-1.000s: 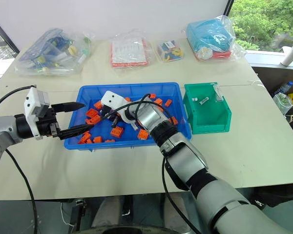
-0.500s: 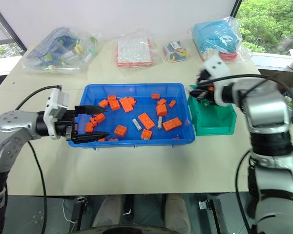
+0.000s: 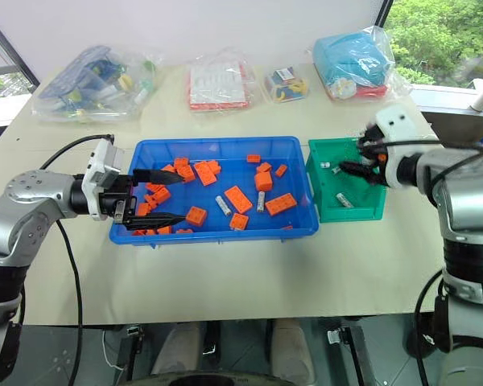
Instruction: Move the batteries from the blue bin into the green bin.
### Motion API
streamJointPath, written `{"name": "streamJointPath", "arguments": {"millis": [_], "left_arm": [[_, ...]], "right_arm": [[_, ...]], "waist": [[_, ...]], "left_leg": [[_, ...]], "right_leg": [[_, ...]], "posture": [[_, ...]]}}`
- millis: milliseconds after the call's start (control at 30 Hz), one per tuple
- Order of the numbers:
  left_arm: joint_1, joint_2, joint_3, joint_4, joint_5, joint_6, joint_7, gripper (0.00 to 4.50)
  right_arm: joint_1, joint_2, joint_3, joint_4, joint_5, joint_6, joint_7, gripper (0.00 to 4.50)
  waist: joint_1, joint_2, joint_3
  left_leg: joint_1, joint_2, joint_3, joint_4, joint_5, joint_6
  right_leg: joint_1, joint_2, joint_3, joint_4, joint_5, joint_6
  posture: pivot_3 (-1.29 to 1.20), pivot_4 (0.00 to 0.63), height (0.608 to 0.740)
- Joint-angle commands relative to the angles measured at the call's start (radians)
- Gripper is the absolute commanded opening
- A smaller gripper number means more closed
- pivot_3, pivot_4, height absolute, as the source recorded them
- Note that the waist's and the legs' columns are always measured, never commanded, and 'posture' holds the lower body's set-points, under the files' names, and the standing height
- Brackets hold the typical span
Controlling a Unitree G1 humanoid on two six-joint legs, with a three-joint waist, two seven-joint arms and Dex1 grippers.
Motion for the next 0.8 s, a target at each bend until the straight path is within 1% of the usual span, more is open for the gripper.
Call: {"name": "streamJointPath", "arguments": {"millis": [33,167,267,333,467,633,800], "left_arm": [[-0.003,0.017,0.010,-0.026,0.002,-0.008,-0.017,4.50],[0.009,0.026,0.020,-0.039,0.003,0.000,-0.011,4.50],[0.029,0.037,0.026,-0.057,0.009,-0.002,-0.008,4.50],[0.035,0.044,0.036,-0.067,0.003,0.005,0.001,4.50],[0.040,0.055,0.051,-0.070,0.003,0.004,0.013,4.50],[0.026,0.060,0.063,-0.048,0.009,0.001,0.023,4.50],[0.018,0.056,0.063,-0.044,0.012,0.000,0.029,4.50]], "right_arm": [[-0.111,0.112,0.073,-0.089,0.088,0.042,-0.015,2.80],[-0.162,0.330,0.205,-0.098,0.144,0.124,-0.075,2.80],[-0.156,0.426,0.284,-0.056,0.147,0.140,-0.117,2.80],[-0.148,0.473,0.306,-0.019,0.154,0.155,-0.142,2.80],[-0.128,0.502,0.353,0.017,0.164,0.161,-0.159,2.80],[-0.095,0.484,0.414,0.038,0.162,0.144,-0.156,2.80],[-0.092,0.491,0.435,0.074,0.162,0.128,-0.157,2.80]], "waist": [[-0.002,0.000,0.000],[0.002,0.000,0.000],[0.011,0.000,0.000],[0.014,-0.001,0.000],[0.013,-0.001,-0.001],[0.005,-0.001,-0.001],[0.003,-0.001,0.000]], "left_leg": [[0.000,0.001,0.000,0.000,0.000,0.000],[0.000,0.001,-0.002,0.000,0.000,0.000],[-0.002,0.001,-0.001,0.001,0.000,0.000],[-0.002,0.000,-0.001,0.002,0.000,0.000],[-0.002,0.000,-0.001,0.004,0.000,0.000],[-0.001,0.000,-0.002,0.002,0.000,0.000],[-0.001,0.001,-0.002,0.001,0.000,0.000]], "right_leg": [[0.000,0.001,0.000,0.000,0.000,0.000],[0.000,0.002,0.000,0.001,0.000,0.000],[0.000,0.002,0.000,0.001,0.000,0.000],[0.001,0.001,0.000,0.001,0.000,0.000],[0.002,0.000,0.000,0.001,0.000,0.000],[0.001,0.001,0.000,0.001,0.000,0.000],[0.001,0.002,0.000,0.001,0.000,0.000]], "posture": [[0.00,0.150,0.737],[0.00,0.150,0.737],[0.00,0.150,0.737],[0.00,0.150,0.737],[0.00,0.150,0.737],[0.00,0.150,0.737],[0.00,0.150,0.737]]}}
